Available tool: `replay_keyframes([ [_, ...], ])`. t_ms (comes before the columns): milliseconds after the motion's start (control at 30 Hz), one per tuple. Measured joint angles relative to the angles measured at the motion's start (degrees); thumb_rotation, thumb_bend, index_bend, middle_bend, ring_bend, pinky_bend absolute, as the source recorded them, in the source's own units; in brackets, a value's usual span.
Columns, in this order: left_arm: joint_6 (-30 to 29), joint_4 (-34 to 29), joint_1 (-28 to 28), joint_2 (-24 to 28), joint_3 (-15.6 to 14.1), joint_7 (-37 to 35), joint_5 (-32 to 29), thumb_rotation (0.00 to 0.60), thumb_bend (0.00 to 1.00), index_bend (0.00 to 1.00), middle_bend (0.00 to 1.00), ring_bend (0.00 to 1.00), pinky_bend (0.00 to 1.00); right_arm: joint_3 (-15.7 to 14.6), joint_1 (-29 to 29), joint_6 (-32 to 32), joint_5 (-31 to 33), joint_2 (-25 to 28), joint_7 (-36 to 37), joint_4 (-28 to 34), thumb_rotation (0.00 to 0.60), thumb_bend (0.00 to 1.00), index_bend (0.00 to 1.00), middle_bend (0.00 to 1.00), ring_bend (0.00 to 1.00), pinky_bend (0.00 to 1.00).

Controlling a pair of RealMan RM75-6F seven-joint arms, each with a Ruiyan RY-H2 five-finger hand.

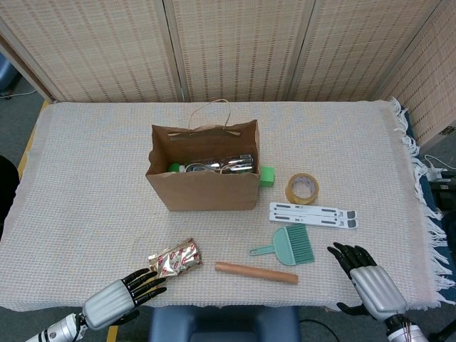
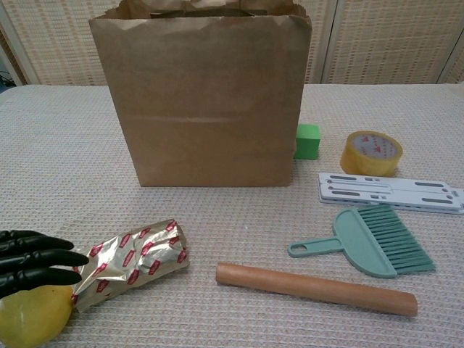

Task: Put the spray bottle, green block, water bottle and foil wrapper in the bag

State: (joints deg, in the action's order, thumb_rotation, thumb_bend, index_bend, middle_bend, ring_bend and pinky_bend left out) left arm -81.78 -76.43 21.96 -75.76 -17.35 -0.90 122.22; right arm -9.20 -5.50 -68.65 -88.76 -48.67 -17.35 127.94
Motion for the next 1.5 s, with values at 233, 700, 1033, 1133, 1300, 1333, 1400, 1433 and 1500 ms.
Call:
replay_keyframes([
  [233, 3.43, -1.6, 1.31, -0.94, 0.46, 1.41, -1.13, 0.6, 0.38, 0.0, 0.0, 0.0, 0.11, -0.23, 0.24, -0.27, -0.7, 0.12, 0.05, 0.14, 0.6, 0.06, 0.0, 0.0, 0.0, 0.0],
  [700, 11.34, -1.03, 3.71, -3.11, 2.15, 4.4, -5.7, 0.6, 0.38, 0.0, 0.0, 0.0, 0.11, -0.07, -0.07, 0.24, -0.22, 0.31, 0.46, -0.02, 0.6, 0.06, 0.0, 0.0, 0.0, 0.0],
  [1033, 12.62, 2.23, 4.22, -3.17, 2.82, 4.45, -8.91, 0.6, 0.4, 0.2, 0.11, 0.09, 0.33, 0.12, -0.3, 0.59, 0.51, 0.25, 0.32, 0.01, 0.6, 0.06, 0.0, 0.0, 0.0, 0.0],
  [1133, 11.62, 3.55, 4.22, -3.28, 2.84, 4.35, -8.75, 0.6, 0.45, 0.36, 0.25, 0.23, 0.47, 0.04, -0.29, 0.66, 0.48, 0.21, 0.17, 0.02, 0.6, 0.06, 0.0, 0.0, 0.0, 0.0],
  [1300, 10.89, 5.79, 4.17, -3.85, 3.36, 4.09, -9.48, 0.6, 0.54, 0.5, 0.44, 0.41, 0.64, -0.15, -0.11, 0.48, 0.03, 0.17, 0.0, 0.15, 0.6, 0.06, 0.0, 0.0, 0.0, 0.0],
  [1333, 10.6, 6.4, 4.1, -4.02, 3.6, 4.04, -9.76, 0.6, 0.56, 0.52, 0.46, 0.43, 0.66, -0.17, -0.08, 0.43, -0.07, 0.17, 0.01, 0.17, 0.6, 0.06, 0.0, 0.0, 0.0, 0.0],
  [1400, 9.96, 7.39, 3.97, -4.29, 4.04, 3.93, -10.25, 0.6, 0.58, 0.56, 0.52, 0.48, 0.68, -0.23, -0.01, 0.33, -0.27, 0.19, 0.04, 0.22, 0.6, 0.06, 0.0, 0.0, 0.0, 0.0],
  [1433, 9.5, 8.0, 3.88, -4.44, 4.44, 3.88, -10.68, 0.6, 0.59, 0.58, 0.55, 0.5, 0.69, -0.26, 0.0, 0.34, -0.3, 0.2, 0.06, 0.2, 0.6, 0.06, 0.0, 0.0, 0.0, 0.0],
  [1500, 8.75, 8.68, 3.82, -4.54, 5.09, 3.92, -11.17, 0.6, 0.6, 0.61, 0.58, 0.53, 0.71, -0.26, -0.04, 0.44, -0.24, 0.21, 0.08, 0.21, 0.6, 0.06, 0.0, 0.0, 0.0, 0.0],
])
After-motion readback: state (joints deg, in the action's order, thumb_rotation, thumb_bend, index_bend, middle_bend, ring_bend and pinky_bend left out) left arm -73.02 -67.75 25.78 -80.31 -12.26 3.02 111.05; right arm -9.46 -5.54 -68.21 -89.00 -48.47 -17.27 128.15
